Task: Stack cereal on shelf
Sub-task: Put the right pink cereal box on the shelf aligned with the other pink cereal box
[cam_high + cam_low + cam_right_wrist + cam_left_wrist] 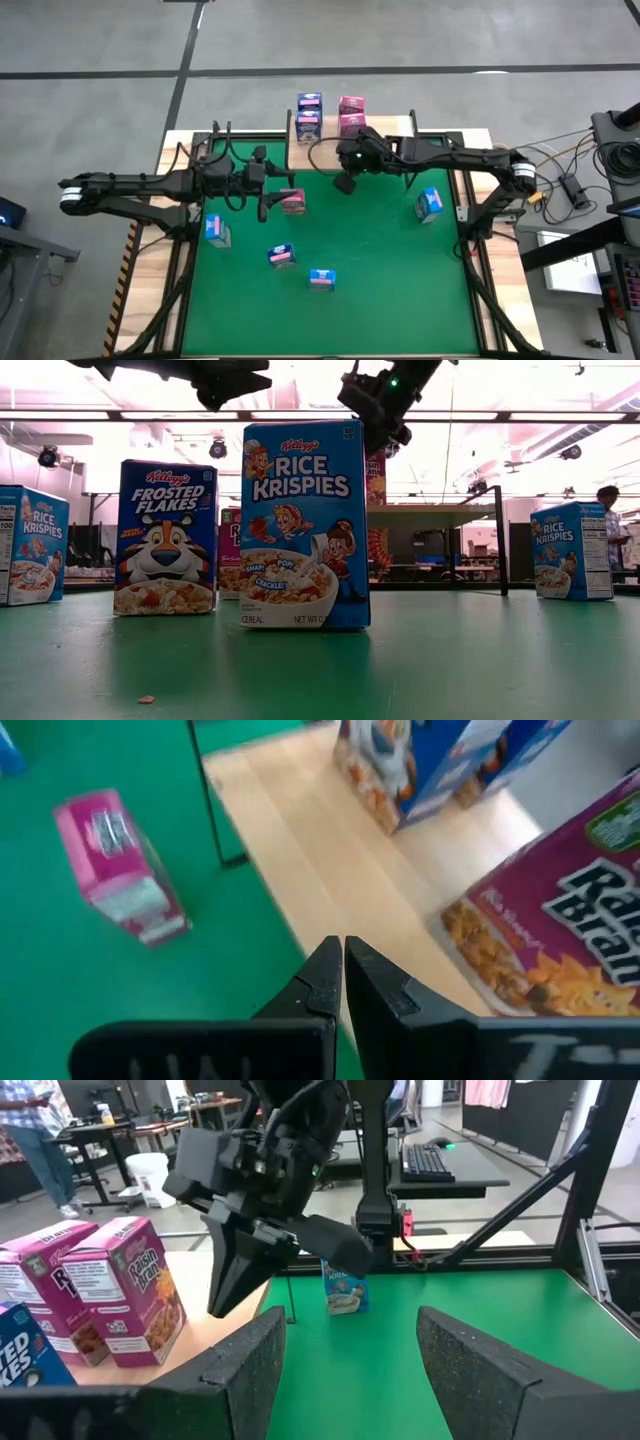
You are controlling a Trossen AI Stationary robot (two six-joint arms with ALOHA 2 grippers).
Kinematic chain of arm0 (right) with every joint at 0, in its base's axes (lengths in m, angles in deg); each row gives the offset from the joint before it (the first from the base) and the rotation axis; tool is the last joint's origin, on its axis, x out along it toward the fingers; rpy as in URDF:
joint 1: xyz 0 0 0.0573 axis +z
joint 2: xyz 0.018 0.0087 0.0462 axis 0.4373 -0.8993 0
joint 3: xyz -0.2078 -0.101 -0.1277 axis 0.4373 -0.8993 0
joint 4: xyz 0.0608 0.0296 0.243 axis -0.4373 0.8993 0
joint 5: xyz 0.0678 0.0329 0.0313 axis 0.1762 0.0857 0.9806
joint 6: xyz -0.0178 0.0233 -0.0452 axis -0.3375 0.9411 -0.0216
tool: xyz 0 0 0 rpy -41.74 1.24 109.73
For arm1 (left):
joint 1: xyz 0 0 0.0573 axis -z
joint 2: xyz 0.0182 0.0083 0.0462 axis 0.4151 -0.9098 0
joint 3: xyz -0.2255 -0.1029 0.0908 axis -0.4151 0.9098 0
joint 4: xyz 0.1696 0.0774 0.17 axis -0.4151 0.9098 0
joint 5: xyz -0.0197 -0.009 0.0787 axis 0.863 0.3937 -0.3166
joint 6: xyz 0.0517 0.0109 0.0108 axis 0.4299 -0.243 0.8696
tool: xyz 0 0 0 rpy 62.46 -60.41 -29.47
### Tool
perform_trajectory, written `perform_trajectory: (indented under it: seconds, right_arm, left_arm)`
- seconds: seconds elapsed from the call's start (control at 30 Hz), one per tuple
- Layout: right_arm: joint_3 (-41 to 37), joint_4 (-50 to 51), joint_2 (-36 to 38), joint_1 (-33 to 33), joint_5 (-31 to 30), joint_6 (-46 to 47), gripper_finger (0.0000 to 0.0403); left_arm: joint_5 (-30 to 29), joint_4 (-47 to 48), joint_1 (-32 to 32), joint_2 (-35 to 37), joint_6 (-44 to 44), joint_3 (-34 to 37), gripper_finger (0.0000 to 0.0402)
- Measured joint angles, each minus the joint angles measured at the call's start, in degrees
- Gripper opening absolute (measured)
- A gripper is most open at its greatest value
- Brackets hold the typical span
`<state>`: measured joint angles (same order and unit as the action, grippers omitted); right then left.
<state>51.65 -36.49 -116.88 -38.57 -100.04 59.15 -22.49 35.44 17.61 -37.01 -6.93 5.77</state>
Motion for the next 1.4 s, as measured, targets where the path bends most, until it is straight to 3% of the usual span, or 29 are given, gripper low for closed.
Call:
perform_trajectory:
  seconds: [0.23, 0.43, 0.53, 0.67, 0.83, 1.0, 1.4]
  right_arm:
    - [-10.36, -12.77, 6.27, 0.72, -0.14, -0.79, 0.0009]
    - [-22.74, -29.72, 13.71, 1.05, -0.21, -2.73, 0.0009]
    - [-29.13, -40.05, 15.69, 1.04, -0.21, -3.21, 0.0009]
    - [-33.81, -45.61, 16.46, 0.69, -1.17, -3.81, 0.0009]
    - [-35.98, -51.06, 14.23, 0.59, -8.15, -5.35, 0.0009]
    - [-35.48, -57.26, 9.58, -0.59, -10.03, -9.97, 0.0009]
    - [-29.64, -54.80, 4.10, -4.09, -11.90, -12.06, 0.0009]
  left_arm:
    - [-0.01, 1.36, -0.01, 0.00, -0.04, 0.02, 0.0210]
    - [-0.02, -0.53, -0.02, 0.00, -0.15, 0.04, 0.0210]
    - [-0.01, -3.09, -0.02, 0.00, -0.33, 0.04, 0.0210]
    - [-0.02, -3.70, -0.02, 0.02, -0.63, 0.04, 0.0210]
    - [-0.07, -7.97, -0.02, -1.13, -0.63, 0.04, 0.0210]
    - [-0.04, -10.45, -0.02, -3.17, -0.61, 0.04, 0.0210]
    - [-0.07, -10.82, -0.02, -3.70, -0.17, -0.22, 0.0210]
